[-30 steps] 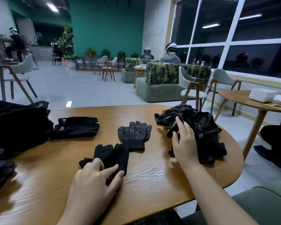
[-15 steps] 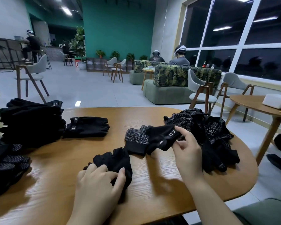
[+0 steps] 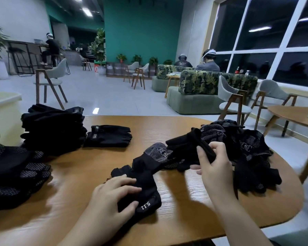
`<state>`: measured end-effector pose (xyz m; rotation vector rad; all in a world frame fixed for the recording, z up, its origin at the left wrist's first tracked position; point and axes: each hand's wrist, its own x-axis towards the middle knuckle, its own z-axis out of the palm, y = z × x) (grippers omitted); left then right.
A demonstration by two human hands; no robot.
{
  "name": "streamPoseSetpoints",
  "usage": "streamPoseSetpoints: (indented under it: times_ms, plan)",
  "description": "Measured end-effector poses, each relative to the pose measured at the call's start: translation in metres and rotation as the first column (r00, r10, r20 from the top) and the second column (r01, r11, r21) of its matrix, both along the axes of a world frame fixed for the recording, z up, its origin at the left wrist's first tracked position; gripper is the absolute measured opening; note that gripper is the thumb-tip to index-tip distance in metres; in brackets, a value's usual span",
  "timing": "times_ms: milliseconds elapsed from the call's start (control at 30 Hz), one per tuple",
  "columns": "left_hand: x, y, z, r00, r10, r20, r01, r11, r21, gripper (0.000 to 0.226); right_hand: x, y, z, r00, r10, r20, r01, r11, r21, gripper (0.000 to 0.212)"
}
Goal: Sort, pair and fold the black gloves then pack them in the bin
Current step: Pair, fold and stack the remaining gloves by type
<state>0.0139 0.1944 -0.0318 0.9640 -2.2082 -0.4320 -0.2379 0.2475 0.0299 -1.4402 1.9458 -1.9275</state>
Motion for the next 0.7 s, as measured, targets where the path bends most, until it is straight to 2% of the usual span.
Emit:
streamPoseSetpoints:
  times_ms: [67, 133, 233, 367, 433, 533, 600, 700]
  plan:
    - [0.001, 0.000, 0.000, 1.000, -0.003, -0.021, 0.004, 0.998, 0.056, 0.027, 0.006, 0.001, 0.001, 0.995, 0.062, 0.080, -0.061, 0.998, -0.016, 0.013]
    - [0.001, 0.002, 0.000, 1.000, -0.017, -0.012, 0.018, 0.996, 0.086, 0.023, 0.010, 0.002, -0.001, 0.993, 0.081, 0.085, -0.078, 0.996, -0.036, 0.009]
    - [0.005, 0.003, 0.002, 0.999, -0.049, 0.012, 0.047, 0.990, 0.135, 0.026, 0.017, 0.004, -0.007, 0.995, 0.095, -0.001, -0.095, 0.995, -0.014, 0.013]
    - [0.016, 0.003, 0.006, 0.998, -0.058, -0.036, 0.063, 0.980, 0.188, 0.033, 0.032, 0.006, -0.009, 0.962, 0.253, -0.107, -0.259, 0.964, -0.054, 0.016]
    - [0.020, 0.003, 0.008, 0.996, -0.011, -0.083, 0.026, 0.983, 0.182, 0.039, 0.039, 0.007, -0.012, 0.931, 0.310, -0.192, -0.325, 0.944, -0.051, 0.014]
    - [0.024, -0.002, 0.008, 0.965, 0.148, -0.217, -0.104, 0.974, 0.201, 0.040, 0.046, 0.006, -0.016, 0.894, 0.327, -0.307, -0.355, 0.934, -0.037, 0.011]
    - [0.023, -0.001, 0.008, 0.955, 0.200, -0.218, -0.144, 0.958, 0.246, 0.035, 0.049, 0.004, -0.018, 0.884, 0.319, -0.343, -0.350, 0.936, -0.032, 0.012]
    - [0.022, 0.001, 0.008, 0.961, 0.211, -0.181, -0.161, 0.954, 0.254, 0.041, 0.048, 0.006, -0.019, 0.892, 0.277, -0.357, -0.314, 0.948, -0.049, 0.013]
